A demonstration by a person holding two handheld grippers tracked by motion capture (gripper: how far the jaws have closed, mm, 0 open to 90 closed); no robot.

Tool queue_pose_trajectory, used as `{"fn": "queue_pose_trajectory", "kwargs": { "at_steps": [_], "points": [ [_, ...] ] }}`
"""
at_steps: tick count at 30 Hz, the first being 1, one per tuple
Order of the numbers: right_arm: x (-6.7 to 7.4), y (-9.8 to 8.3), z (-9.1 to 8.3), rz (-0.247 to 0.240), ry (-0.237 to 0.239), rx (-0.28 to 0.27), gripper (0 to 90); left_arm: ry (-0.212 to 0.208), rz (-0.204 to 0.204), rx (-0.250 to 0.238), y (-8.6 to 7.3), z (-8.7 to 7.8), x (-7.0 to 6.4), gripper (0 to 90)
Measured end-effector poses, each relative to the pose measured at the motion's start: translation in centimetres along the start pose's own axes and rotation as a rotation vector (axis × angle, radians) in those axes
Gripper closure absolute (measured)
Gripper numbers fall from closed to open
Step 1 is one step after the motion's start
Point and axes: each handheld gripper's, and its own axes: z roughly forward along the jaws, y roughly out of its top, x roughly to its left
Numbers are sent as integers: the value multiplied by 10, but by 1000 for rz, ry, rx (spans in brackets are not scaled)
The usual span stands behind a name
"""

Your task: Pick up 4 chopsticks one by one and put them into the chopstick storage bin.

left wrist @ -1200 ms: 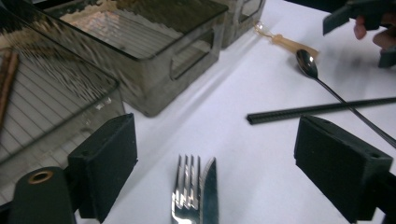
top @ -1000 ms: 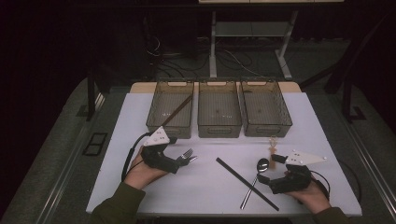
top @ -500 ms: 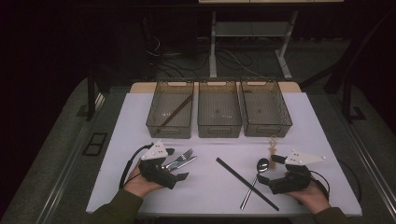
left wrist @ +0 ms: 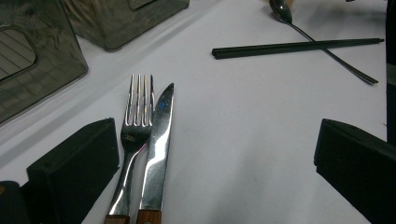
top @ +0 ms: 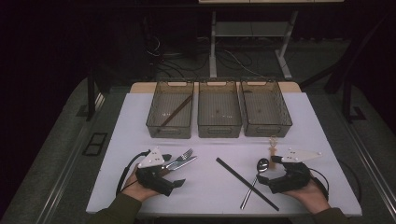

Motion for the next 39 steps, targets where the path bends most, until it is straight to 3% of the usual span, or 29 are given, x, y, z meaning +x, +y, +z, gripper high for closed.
{"fn": "queue_pose_trajectory", "kwargs": {
  "at_steps": [13,21,25,39],
  "points": [
    [6,11,16,-19,12,54,223,-3,2,7,0,1,0,0],
    [9,17,30,-54,69,100,383,-6,2,6,0,2,0,0],
    [15,20,37,-63,114,132,525,-8,-4,1,0,3,-1,0],
    [21,12,39,-97,135,210,732,-17,12,16,0,4,-2,1]
  ]
}}
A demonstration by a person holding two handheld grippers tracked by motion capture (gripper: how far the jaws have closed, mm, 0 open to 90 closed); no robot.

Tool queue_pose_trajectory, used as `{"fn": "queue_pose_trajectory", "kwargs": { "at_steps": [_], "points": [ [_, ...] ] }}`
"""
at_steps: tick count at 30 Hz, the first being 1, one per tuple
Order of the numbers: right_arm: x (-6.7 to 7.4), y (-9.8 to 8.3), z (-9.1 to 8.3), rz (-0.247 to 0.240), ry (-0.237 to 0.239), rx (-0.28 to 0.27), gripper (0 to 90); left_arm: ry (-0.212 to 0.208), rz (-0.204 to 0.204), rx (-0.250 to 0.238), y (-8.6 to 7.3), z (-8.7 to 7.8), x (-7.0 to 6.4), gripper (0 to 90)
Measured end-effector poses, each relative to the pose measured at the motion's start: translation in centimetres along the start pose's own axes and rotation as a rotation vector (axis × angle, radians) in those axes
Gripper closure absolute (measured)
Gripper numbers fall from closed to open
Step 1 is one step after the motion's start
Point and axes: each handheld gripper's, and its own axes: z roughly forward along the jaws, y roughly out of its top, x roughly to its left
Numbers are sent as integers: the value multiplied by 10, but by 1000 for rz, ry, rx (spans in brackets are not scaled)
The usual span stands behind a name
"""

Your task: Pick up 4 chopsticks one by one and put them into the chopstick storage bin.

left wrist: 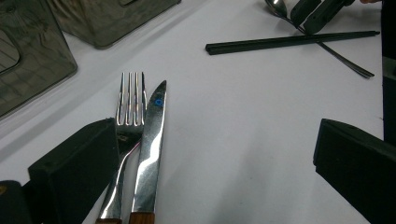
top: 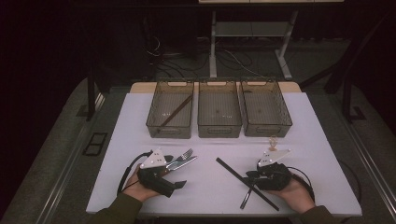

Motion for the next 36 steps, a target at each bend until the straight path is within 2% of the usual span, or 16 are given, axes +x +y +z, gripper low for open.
{"fn": "queue_pose_trajectory", "kwargs": {
  "at_steps": [11,28,31,36],
  "points": [
    [2,-2,2,-25,8,32,808,-3,11,9,0,1,0,1],
    [3,-3,5,-53,-27,49,821,-4,11,18,0,1,-1,2],
    [5,-2,5,-62,-42,56,827,1,18,20,0,2,-2,35],
    [6,-2,5,-68,-56,59,837,1,17,18,0,2,-2,38]
  ]
}}
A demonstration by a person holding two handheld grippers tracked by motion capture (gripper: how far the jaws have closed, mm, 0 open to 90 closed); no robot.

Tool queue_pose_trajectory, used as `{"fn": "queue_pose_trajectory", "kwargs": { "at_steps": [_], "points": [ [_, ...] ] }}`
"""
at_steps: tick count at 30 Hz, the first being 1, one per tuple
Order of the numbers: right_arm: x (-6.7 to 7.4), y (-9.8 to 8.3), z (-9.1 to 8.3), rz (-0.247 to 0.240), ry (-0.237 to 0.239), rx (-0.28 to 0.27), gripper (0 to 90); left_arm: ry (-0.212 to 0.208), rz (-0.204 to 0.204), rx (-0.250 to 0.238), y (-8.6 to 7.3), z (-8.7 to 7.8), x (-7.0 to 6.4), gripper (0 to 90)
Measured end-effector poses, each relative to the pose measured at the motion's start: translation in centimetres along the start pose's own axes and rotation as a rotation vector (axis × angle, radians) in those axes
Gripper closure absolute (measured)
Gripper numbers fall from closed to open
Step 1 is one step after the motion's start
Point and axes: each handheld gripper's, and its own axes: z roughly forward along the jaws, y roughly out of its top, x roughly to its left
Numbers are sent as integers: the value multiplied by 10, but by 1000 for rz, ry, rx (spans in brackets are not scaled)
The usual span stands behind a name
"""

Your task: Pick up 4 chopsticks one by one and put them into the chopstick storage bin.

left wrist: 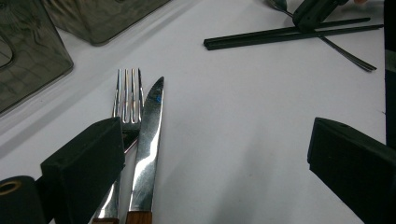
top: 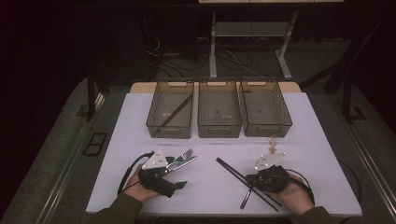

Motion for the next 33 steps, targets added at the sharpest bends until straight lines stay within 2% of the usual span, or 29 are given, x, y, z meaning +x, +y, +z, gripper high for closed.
{"fn": "queue_pose_trajectory", "kwargs": {
  "at_steps": [19,22,33],
  "points": [
    [0,0,0,24,-11,0,857,-2,-2,2,0,0,0,37],
    [0,0,-1,31,-25,-1,857,-3,-4,-1,0,0,-1,37],
    [-4,0,-7,44,-36,-23,857,-5,3,6,0,0,0,37]
  ]
}}
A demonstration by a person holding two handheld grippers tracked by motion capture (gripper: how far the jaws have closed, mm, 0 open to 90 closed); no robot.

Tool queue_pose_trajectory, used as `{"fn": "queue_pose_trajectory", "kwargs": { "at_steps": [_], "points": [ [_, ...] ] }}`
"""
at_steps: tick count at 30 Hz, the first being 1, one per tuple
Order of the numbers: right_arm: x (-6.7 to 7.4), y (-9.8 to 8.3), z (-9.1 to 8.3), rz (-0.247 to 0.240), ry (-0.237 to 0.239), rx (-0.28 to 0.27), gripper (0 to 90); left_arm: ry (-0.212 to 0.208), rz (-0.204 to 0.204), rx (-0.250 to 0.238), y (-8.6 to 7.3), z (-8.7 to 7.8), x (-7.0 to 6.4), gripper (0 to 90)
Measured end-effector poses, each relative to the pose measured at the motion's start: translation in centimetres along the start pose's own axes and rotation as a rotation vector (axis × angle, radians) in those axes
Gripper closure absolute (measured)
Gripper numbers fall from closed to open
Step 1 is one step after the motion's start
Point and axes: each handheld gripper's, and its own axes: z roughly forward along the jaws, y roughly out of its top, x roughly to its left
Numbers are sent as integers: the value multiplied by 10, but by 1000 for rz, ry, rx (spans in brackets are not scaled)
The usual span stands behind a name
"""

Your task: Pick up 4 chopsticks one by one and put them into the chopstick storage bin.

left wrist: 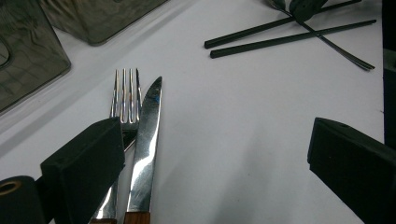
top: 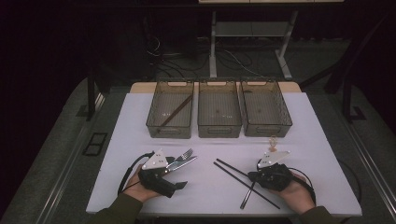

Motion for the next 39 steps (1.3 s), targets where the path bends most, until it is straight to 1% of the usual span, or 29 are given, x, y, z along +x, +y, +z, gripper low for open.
{"fn": "queue_pose_trajectory", "kwargs": {
  "at_steps": [5,8,12,17,18,25,28,30,34,39],
  "points": [
    [0,1,-3,-5,2,-13,859,0,1,0,0,0,0,37],
    [0,1,-4,-18,-10,-19,860,0,-1,-2,0,0,0,37],
    [0,2,-6,-11,-9,-26,860,1,-16,-8,-1,0,0,37],
    [-1,3,-10,-9,-13,-51,860,-4,-9,-7,-1,0,1,37],
    [-2,3,-11,-11,-16,-55,860,-4,-14,-12,-1,0,1,37],
    [-6,9,-17,7,0,-98,860,-10,-20,-21,-2,1,2,34],
    [-8,13,-19,9,8,-113,859,-12,-24,-22,-2,1,2,18],
    [-9,15,-20,17,11,-128,859,-15,-33,-25,-2,0,3,0],
    [-11,20,-25,31,30,-156,860,-12,-45,-26,-3,0,4,0],
    [-14,29,-26,36,52,-168,859,-12,-43,-20,-3,1,3,0]
  ]
}}
